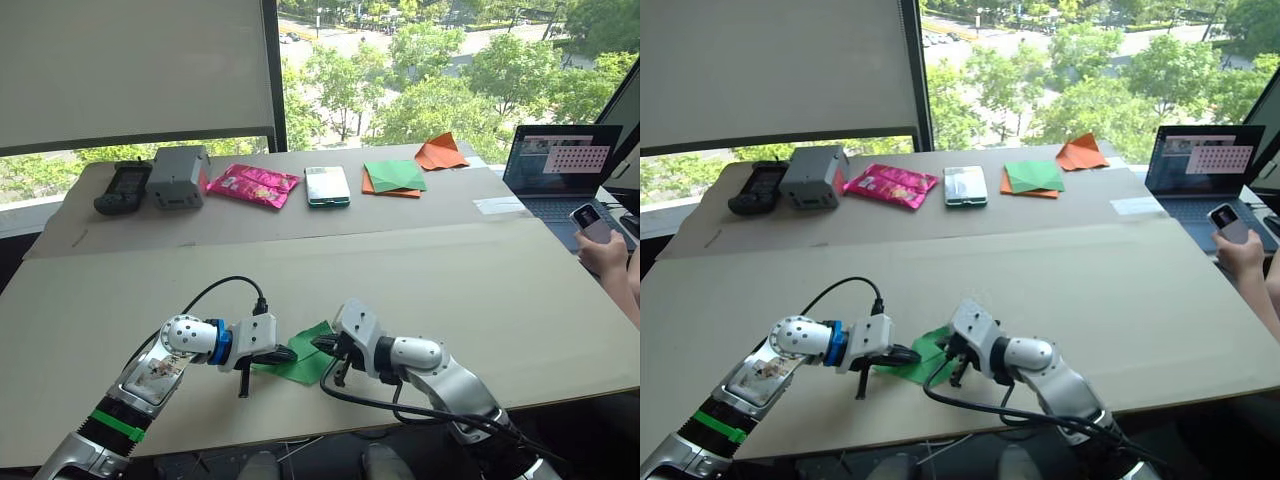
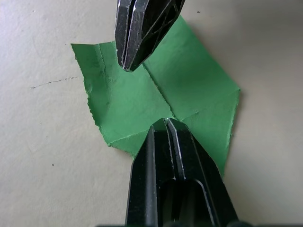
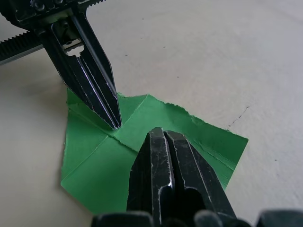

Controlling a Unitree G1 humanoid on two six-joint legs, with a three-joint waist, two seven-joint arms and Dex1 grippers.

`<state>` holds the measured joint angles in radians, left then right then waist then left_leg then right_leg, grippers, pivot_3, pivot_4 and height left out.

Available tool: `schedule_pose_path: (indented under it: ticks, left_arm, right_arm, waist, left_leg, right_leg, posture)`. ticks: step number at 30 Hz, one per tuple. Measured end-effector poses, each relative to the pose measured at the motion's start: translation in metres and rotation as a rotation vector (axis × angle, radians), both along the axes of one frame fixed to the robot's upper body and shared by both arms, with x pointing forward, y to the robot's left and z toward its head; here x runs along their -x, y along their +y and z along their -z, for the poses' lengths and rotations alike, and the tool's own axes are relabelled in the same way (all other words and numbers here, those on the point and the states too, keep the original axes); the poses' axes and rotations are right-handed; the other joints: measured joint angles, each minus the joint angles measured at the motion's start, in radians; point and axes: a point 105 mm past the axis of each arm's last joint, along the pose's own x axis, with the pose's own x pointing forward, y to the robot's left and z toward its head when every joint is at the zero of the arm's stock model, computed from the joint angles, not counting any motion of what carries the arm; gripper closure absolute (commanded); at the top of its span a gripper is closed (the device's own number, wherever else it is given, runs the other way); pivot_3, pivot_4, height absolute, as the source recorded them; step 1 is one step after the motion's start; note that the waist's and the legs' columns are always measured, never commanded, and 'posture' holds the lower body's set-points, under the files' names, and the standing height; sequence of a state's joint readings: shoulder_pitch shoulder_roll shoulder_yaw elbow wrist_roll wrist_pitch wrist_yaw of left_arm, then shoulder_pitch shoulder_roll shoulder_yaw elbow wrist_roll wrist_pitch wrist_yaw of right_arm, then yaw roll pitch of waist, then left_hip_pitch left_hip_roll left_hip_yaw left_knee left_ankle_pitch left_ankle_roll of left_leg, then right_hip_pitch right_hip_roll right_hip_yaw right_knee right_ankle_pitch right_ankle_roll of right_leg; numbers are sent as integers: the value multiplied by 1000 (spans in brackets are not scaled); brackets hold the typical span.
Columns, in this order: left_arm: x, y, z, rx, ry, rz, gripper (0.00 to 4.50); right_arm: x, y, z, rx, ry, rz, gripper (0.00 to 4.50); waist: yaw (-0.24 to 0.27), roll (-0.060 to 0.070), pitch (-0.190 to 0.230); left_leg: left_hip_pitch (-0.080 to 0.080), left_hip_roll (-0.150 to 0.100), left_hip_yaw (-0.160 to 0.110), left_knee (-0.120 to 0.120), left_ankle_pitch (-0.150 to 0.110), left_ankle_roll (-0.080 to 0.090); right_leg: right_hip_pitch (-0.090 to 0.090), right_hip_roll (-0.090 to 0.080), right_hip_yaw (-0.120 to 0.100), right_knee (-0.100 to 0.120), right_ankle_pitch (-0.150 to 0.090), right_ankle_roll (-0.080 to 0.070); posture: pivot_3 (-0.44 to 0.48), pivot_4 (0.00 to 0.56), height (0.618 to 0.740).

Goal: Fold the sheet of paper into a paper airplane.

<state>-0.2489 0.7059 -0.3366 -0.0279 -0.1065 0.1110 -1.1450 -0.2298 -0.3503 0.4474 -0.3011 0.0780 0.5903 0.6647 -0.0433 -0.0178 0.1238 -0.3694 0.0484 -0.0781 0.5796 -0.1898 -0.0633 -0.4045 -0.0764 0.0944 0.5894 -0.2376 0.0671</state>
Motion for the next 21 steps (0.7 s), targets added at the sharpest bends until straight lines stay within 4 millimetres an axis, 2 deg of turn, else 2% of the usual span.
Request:
schedule_pose_path:
  ticks: [2,12,21]
  left_arm:
    - [0,0,0,0,0,0,4500]
    - [-1,-1,0,-4,-1,2,4500]
    - [-1,-1,1,-4,-1,0,4500]
  right_arm:
    - [1,2,7,20,14,-1,4463]
    - [-1,-1,11,33,5,14,4463]
    - [-13,-25,11,74,-8,76,4463]
  waist:
    - [0,0,0]
    - [1,0,-1]
    - [2,-1,-1]
  left_leg:
    - [0,0,0,0,0,0]
    - [0,0,0,-1,0,0]
    - [0,0,0,-1,0,0]
  right_leg:
    - [0,0,0,0,0,0]
    - [0,0,0,0,0,0]
    - [0,0,0,-1,0,0]
  posture:
    - [0,150,732]
    - [0,150,732]
    - [0,150,732]
